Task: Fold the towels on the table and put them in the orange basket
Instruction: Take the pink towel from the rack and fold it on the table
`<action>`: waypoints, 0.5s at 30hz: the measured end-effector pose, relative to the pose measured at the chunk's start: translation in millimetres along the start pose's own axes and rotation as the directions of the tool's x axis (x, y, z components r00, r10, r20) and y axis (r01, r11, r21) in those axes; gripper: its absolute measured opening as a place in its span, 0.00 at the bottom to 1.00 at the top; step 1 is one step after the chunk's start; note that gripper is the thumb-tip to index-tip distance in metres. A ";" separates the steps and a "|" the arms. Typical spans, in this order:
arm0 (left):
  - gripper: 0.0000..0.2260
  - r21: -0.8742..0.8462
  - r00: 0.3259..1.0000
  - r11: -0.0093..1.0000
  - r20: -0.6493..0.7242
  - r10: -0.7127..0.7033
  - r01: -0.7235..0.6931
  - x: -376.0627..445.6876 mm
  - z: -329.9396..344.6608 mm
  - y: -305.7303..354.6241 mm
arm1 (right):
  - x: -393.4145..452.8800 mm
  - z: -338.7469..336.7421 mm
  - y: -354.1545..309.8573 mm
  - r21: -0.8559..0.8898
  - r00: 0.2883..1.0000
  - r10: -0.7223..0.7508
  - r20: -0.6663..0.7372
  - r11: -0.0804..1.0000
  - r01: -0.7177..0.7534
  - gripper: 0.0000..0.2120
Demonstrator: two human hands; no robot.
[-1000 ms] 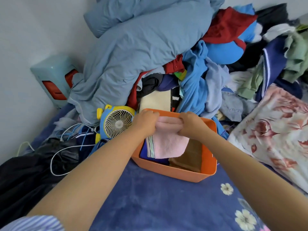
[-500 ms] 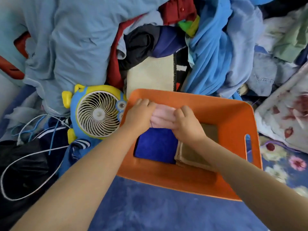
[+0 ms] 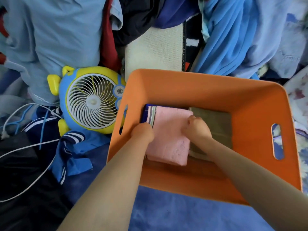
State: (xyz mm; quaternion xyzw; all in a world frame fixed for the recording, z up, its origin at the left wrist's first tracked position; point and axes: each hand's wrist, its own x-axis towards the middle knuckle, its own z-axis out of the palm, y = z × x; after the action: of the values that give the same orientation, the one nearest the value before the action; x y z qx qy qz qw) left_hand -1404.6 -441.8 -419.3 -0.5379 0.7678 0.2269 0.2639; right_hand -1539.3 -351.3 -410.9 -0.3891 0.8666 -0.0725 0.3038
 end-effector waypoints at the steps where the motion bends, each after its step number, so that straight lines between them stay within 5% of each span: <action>1: 0.13 -0.076 0.999 0.996 0.005 -0.036 0.037 4.8 4.3 2.6 | 4.0 0.1 -1.3 0.036 0.998 0.068 0.018 0.997 -0.068 0.16; 4: 0.14 -0.237 0.994 0.966 0.015 -0.105 0.106 14.0 16.2 4.0 | 7.7 11.2 -5.9 0.053 0.991 0.109 0.082 0.992 -0.113 0.24; 15: 0.14 -0.565 0.981 0.803 0.066 -0.185 0.189 20.1 21.6 7.3 | 7.0 23.3 -2.3 0.411 0.957 0.270 0.106 0.864 -0.289 0.19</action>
State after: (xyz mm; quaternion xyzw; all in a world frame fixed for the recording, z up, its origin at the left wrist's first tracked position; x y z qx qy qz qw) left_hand -1413.7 -440.0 -448.2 -0.6642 0.6073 0.4203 0.1153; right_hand -1527.9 -355.3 -432.2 -0.1860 0.8702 -0.2049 0.4076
